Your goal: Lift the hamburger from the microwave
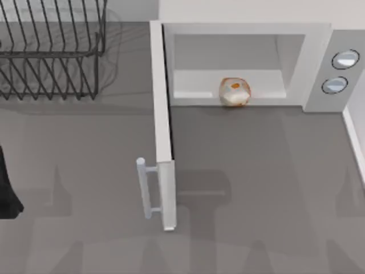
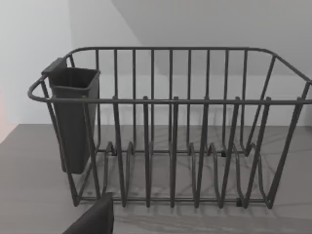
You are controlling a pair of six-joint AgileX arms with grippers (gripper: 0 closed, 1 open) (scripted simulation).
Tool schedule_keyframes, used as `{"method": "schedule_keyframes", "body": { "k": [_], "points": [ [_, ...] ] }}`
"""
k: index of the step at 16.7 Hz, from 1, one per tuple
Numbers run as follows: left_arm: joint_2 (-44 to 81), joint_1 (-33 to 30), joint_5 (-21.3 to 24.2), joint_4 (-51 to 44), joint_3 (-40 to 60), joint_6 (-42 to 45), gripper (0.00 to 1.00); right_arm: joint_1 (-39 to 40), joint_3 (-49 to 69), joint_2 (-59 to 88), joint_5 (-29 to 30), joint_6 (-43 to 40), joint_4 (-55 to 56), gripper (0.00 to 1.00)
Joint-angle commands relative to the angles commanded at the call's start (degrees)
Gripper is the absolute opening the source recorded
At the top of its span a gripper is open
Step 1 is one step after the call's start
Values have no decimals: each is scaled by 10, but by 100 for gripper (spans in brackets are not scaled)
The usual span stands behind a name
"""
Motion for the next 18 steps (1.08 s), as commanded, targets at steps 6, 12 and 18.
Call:
{"method": "schedule_keyframes", "body": {
  "k": [6,12,18],
  "points": [
    [0,0,0,0,0,0,100,43,80,158,43,18,67,100],
    [0,0,0,0,0,0,100,126,233,489,124,53,196,100],
    [0,0,0,0,0,0,100,219,407,885,216,92,343,100]
  ]
}}
